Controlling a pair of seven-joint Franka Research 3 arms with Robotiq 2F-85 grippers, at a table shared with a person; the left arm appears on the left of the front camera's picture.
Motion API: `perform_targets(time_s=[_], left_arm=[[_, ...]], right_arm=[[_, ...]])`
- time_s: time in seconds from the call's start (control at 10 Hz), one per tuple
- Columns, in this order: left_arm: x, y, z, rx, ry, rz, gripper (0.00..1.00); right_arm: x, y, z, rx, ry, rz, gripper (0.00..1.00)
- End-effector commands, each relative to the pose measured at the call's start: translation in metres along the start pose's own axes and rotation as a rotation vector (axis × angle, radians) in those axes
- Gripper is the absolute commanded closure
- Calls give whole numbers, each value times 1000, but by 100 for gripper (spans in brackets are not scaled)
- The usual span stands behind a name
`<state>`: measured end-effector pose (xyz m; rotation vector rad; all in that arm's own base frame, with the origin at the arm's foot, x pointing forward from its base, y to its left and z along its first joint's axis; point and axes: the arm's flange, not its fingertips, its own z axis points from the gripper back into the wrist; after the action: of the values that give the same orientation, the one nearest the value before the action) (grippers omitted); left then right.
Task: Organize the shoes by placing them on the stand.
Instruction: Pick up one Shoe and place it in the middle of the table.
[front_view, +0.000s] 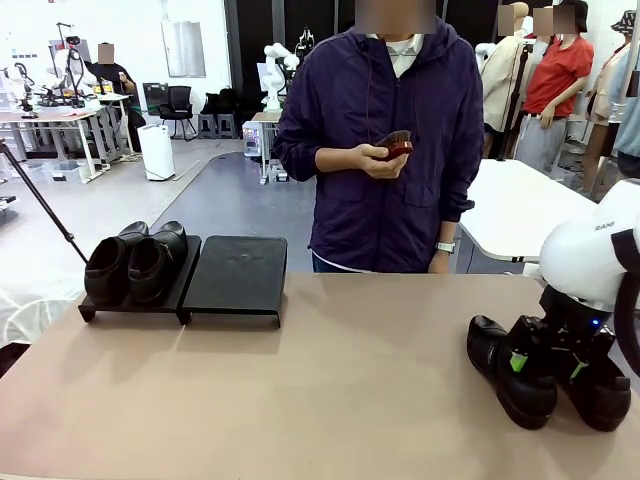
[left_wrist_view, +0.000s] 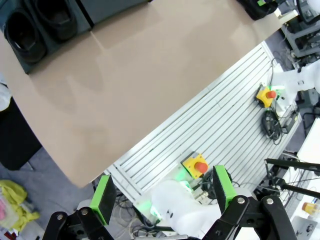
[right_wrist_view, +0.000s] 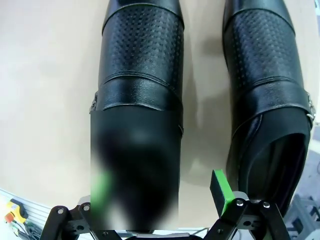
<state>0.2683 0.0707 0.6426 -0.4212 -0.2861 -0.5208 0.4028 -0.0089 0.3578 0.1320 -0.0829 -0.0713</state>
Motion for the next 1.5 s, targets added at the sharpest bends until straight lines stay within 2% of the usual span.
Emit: perform_targets(time_s=[0.0, 0.2, 0.5, 0.6, 0.7, 1.4], left_arm=[[-2, -1, 1, 1, 9, -3, 0], [-2, -1, 1, 1, 9, -3, 0], [-2, -1, 1, 1, 9, -3, 0], [-2, -1, 1, 1, 9, -3, 0], [-2, -1, 1, 1, 9, -3, 0], [-2, -1, 1, 1, 9, -3, 0]], right_arm=[[0, -7, -5, 37, -22, -42, 0], [3, -11, -11, 23, -67, -66, 0], [5, -12, -21, 1, -72, -82, 0], [6, -11, -22, -19, -71, -85, 59], [6, -10, -22, -12, -63, -80, 100], [3, -5, -23, -2, -56, -59, 100]])
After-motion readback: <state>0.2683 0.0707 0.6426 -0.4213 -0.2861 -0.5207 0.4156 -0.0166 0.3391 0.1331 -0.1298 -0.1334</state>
